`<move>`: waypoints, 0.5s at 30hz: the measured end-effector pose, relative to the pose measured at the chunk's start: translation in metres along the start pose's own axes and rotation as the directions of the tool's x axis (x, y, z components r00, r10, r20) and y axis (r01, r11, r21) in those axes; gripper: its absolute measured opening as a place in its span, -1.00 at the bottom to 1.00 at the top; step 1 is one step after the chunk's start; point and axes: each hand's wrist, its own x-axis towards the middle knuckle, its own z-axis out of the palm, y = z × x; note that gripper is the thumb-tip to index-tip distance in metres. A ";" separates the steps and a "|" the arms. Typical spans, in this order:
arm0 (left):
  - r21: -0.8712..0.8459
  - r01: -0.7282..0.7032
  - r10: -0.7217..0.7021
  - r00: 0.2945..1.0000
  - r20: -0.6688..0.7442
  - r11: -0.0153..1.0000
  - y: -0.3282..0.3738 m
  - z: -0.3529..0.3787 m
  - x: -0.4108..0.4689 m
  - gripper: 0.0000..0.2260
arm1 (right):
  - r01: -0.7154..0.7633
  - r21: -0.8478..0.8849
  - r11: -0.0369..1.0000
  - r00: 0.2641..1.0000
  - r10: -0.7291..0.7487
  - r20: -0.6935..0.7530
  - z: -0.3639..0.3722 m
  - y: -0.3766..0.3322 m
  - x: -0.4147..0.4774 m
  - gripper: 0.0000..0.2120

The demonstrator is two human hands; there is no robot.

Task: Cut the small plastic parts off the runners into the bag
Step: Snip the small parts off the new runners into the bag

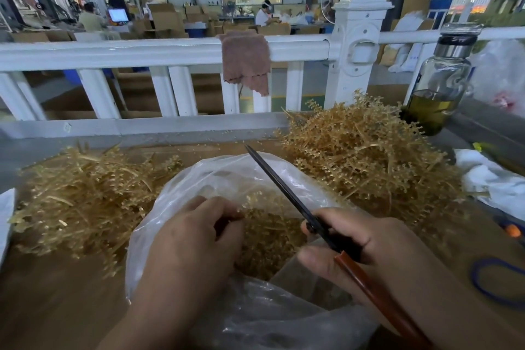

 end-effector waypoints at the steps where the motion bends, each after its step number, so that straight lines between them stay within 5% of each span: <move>1: -0.059 0.010 -0.011 1.000 -0.027 0.998 0.001 0.000 -0.001 -0.88 | -0.009 0.018 1.000 1.000 0.009 -0.001 0.000 0.000 0.000 -0.55; 7: -0.325 -0.005 -0.061 0.979 -0.194 0.946 0.009 -0.005 -0.004 -0.81 | -0.081 0.218 0.973 0.995 0.091 -0.037 -0.002 -0.003 0.001 -0.54; 15: -0.769 0.148 -0.221 0.975 0.008 0.622 0.007 0.003 -0.005 -0.85 | -0.145 0.576 0.804 0.986 0.164 0.018 0.003 0.000 0.000 -0.39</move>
